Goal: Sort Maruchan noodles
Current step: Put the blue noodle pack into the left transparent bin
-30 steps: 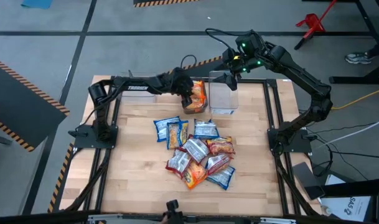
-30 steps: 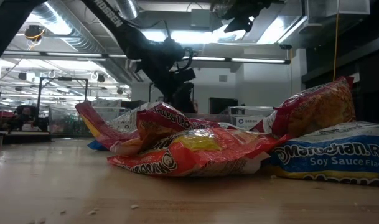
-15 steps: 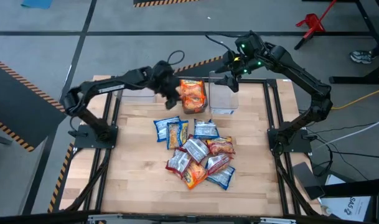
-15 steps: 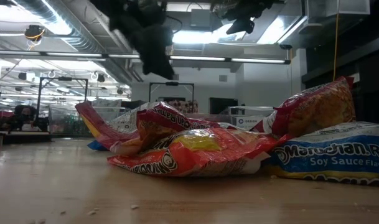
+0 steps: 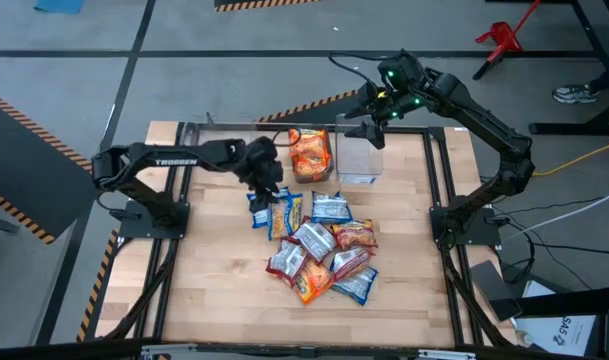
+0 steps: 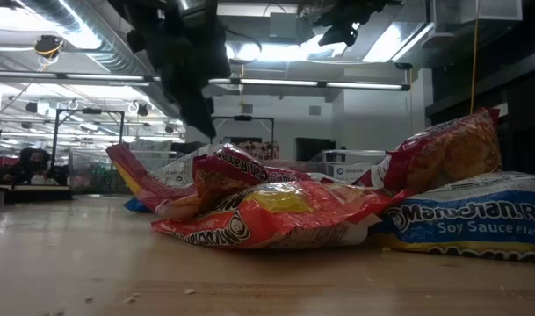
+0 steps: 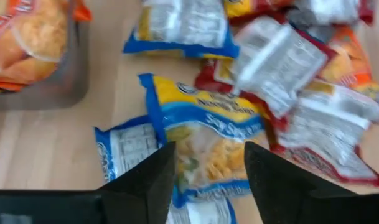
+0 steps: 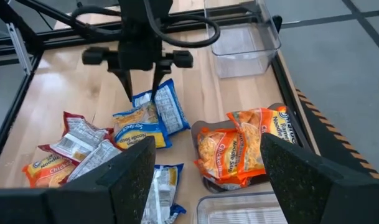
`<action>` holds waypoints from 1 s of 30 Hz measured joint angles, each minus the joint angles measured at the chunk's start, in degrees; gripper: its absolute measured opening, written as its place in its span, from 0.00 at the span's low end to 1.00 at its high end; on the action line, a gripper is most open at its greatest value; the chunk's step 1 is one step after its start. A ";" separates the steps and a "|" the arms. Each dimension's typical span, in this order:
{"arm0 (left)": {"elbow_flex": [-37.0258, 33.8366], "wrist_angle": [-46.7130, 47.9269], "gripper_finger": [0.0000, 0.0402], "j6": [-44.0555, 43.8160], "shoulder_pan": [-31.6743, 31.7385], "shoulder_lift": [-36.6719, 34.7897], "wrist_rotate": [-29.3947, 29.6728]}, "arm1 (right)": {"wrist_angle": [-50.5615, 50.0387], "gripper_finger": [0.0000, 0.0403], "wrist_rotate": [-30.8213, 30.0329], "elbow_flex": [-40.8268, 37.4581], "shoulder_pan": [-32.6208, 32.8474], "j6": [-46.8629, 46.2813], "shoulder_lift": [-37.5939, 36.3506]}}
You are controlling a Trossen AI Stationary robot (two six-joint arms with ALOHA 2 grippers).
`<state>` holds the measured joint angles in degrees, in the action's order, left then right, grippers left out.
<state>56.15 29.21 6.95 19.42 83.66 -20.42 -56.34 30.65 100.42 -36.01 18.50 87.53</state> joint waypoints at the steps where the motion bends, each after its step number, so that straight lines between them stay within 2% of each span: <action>1: -0.78 -1.81 0.48 -1.19 -0.04 0.00 0.65 | 0.04 0.69 0.00 0.00 0.00 0.00 0.00; 6: -3.02 -3.32 0.56 -1.97 -1.08 0.00 5.36 | 0.56 0.69 0.00 0.00 0.00 0.00 0.00; 10: -4.85 -3.17 0.56 -1.97 -2.21 0.00 4.89 | 0.72 0.69 0.00 0.00 0.00 -0.02 0.24; 16: -8.10 -7.82 0.56 -1.97 -2.93 0.00 9.57 | 0.96 0.69 0.34 0.02 0.00 -0.07 1.28; 23: -11.80 -11.17 0.56 -3.76 -2.81 0.00 6.06 | 0.96 0.69 0.37 0.02 0.02 -0.48 2.66; 27: -12.26 -12.56 0.56 -5.21 -3.54 0.00 6.26 | 1.05 0.69 0.39 0.02 0.02 -0.50 2.75; 30: -12.52 -16.96 0.54 -5.19 -4.56 1.12 6.66 | 1.22 0.69 0.39 0.02 -0.02 -0.57 2.75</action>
<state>43.63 12.25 1.76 14.86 84.77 -13.76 -55.11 31.05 100.44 -36.03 17.93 90.28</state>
